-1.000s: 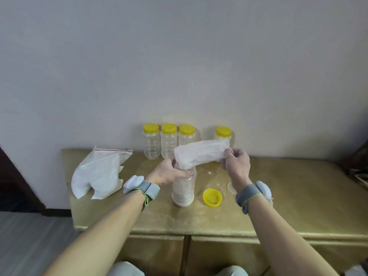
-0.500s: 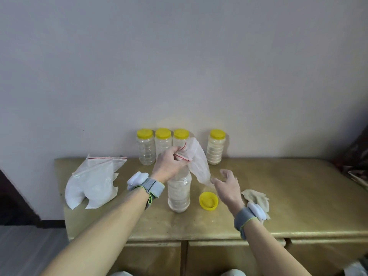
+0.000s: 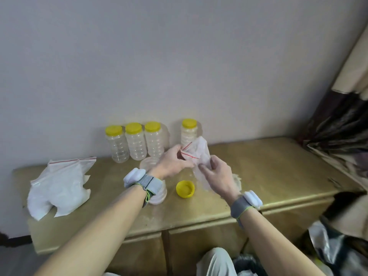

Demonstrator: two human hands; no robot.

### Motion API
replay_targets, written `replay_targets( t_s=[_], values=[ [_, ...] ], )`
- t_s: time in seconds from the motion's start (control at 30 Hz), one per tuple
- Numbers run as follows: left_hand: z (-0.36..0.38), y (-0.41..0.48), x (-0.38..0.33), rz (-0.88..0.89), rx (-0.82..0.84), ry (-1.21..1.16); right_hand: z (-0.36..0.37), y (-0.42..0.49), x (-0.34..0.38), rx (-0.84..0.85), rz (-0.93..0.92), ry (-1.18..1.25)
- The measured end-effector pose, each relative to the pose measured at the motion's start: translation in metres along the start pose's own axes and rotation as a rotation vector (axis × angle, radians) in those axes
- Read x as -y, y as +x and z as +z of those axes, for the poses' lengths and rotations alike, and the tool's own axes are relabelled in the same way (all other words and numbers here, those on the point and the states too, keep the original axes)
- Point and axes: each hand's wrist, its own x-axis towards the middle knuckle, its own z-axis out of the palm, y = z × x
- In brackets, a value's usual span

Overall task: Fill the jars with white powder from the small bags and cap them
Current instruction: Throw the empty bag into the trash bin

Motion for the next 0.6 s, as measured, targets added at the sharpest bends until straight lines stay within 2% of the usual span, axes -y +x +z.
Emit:
replay_targets(
  t_s=[0.1,0.17,0.27,0.37,0.47,0.6],
  values=[
    [0.032,-0.008,0.007,-0.023,0.138,0.032,-0.019,-0.025,-0.030,-0.072,0.106,0.067],
    [0.060,-0.010,0.015,-0.039,0.252,0.133,-0.029,-0.042,-0.065,-0.106,0.222,0.110],
    [0.094,-0.019,0.024,0.015,0.326,0.337,-0.042,-0.073,-0.111,-0.185,0.347,0.147],
    [0.126,-0.023,0.031,0.115,0.375,0.518,-0.052,-0.101,-0.149,-0.283,0.454,0.129],
    [0.162,-0.027,0.037,0.169,0.387,0.569,-0.052,-0.132,-0.194,-0.355,0.569,0.080],
    [0.188,-0.026,0.042,0.239,0.366,0.660,-0.045,-0.157,-0.239,-0.311,0.755,-0.032]
  ],
)
